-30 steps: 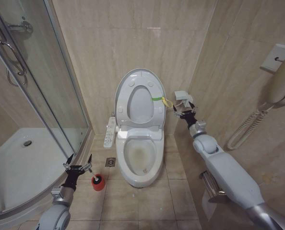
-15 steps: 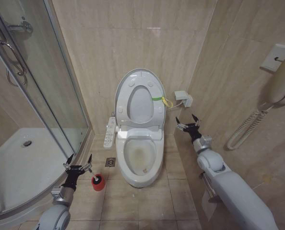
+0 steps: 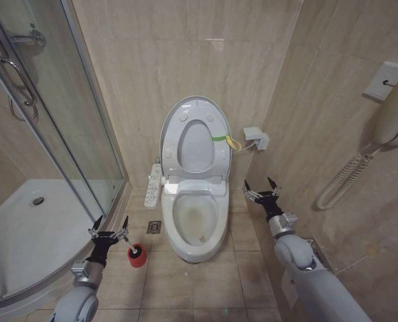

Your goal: Open the toilet lid, clean the toilet bowl with a toilet brush, close the toilet lid, and flush.

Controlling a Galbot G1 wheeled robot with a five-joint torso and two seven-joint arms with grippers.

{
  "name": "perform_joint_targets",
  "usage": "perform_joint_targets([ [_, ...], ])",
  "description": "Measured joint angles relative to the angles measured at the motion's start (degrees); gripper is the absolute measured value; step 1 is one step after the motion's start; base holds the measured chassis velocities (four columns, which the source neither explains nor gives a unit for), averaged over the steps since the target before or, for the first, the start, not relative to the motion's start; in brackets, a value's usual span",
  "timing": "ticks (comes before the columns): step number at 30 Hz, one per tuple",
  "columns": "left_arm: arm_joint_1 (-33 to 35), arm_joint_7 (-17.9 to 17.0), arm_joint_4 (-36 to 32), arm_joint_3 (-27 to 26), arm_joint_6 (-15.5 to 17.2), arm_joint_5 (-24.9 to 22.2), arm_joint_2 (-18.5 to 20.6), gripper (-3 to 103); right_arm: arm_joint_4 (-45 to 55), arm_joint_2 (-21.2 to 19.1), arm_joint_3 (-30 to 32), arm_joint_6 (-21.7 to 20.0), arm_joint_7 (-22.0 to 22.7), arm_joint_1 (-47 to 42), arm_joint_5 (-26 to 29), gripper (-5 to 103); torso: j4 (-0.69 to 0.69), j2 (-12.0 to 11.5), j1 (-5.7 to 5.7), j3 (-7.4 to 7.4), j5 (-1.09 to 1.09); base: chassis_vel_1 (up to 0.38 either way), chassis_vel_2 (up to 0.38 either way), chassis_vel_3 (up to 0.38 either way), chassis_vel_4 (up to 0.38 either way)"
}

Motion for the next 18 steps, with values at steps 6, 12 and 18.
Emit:
perform_joint_targets([
  [6, 0.0, 0.0, 0.0, 0.0, 0.0, 0.0, 0.0, 100, 1.0, 1.4, 0.8, 0.9, -0.4, -2.2, -1.4, 99, 0.0, 0.0, 0.0, 0.0, 0.0, 0.0, 0.0, 0.0, 0.0],
  [12, 0.0, 0.0, 0.0, 0.0, 0.0, 0.0, 0.0, 100, 1.9, 3.0, 1.1, 1.5, -0.4, -4.3, -2.7, 99, 0.0, 0.0, 0.0, 0.0, 0.0, 0.0, 0.0, 0.0, 0.0],
  [18, 0.0, 0.0, 0.0, 0.0, 0.0, 0.0, 0.0, 100, 2.4, 4.5, 1.4, 2.4, -0.5, -6.5, -4.3, 99, 0.0, 0.0, 0.01, 0.0, 0.01, 0.0, 0.0, 0.0, 0.0],
])
